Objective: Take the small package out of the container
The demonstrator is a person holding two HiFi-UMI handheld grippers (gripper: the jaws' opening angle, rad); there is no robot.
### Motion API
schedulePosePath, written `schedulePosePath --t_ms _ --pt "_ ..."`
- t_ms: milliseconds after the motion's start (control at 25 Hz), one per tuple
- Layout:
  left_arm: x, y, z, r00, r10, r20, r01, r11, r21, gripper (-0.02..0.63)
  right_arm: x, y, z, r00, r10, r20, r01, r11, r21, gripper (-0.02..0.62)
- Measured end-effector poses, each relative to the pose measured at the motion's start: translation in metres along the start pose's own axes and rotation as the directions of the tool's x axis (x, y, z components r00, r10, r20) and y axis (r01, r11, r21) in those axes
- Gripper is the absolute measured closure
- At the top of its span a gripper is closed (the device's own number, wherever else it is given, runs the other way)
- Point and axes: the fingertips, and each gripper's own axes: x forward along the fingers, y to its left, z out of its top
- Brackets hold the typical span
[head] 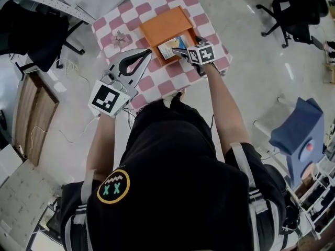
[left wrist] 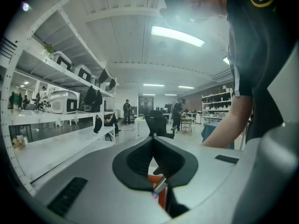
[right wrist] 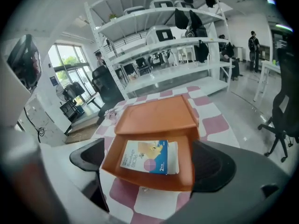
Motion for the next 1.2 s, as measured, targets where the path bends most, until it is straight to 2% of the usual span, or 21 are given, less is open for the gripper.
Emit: schedulePosePath --t_ms 200,360,480,640,760,920,1200 --pt "-0.003 0.005 -0.007 1.0 0.023 -0.021 -0.023 1.0 0.014 0.586 0.021 -0.016 -0.025 0.99 -0.015 -0.139 0.016 1.0 0.009 0.002" --pt "-0.011 0.01 -0.017 0.998 0.05 -0.046 -0.048 0.998 0.04 0.586 0.034 -0.023 -0.034 0.979 -0.023 -0.202 0.021 1.0 -0.011 0.002" --pt "-0.013 0.01 -0.012 0.997 0.071 -0.032 -0.071 0.997 -0.011 0.586 0.042 -0.027 -0.035 0.974 -0.018 -0.227 0.021 1.0 0.011 0.002" --pt "-0.015 0.011 -0.012 0.995 0.092 -0.034 -0.093 0.995 -0.026 0.586 0.052 -0.03 -0.046 0.955 -0.005 -0.295 0.008 1.0 0.01 0.008" --pt "-0.015 0.012 -0.012 0.994 0.104 -0.035 -0.105 0.994 -0.036 0.586 0.056 -0.032 -0.05 0.937 0.012 -0.35 -0.016 1.0 -0.007 0.033" --pt "-0.014 0.014 -0.013 0.993 0.116 -0.039 -0.117 0.992 -0.04 0.586 0.061 -0.031 -0.055 0.913 0.043 -0.406 -0.054 0.998 -0.015 0.101" --pt "-0.011 0.018 -0.014 0.99 0.135 -0.043 -0.137 0.989 -0.048 0.586 0.067 -0.027 -0.059 0.874 0.11 -0.474 -0.119 0.993 0.012 0.131"
